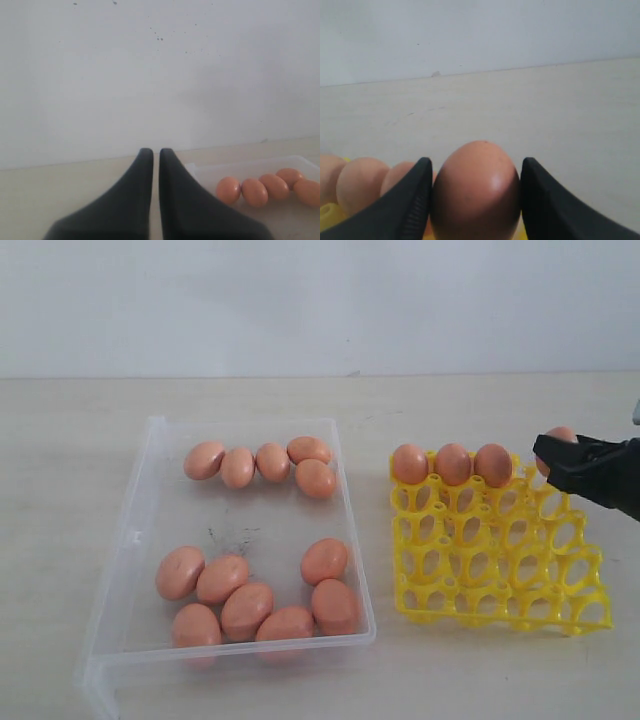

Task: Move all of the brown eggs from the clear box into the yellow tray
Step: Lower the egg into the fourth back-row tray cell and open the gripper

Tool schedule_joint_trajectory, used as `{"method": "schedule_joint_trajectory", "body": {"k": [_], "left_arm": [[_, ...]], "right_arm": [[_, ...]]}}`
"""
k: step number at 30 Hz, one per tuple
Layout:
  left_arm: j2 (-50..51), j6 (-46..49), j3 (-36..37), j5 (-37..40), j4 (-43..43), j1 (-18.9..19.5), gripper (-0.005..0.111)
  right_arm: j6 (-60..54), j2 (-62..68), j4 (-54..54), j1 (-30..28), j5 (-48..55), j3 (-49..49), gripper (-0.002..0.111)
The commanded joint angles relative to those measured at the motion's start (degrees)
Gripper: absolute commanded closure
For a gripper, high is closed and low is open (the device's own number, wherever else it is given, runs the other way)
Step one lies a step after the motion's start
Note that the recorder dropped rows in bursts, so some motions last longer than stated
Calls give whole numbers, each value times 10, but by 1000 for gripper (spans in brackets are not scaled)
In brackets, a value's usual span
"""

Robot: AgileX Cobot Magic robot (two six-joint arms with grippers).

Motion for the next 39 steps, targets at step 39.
{"method": "schedule_joint_trajectory", "body": {"k": [39], "left_arm": [[-1,1,2,0,-1,-5,103]], "right_arm": [[-48,39,56,31,-7,-6,103]]}}
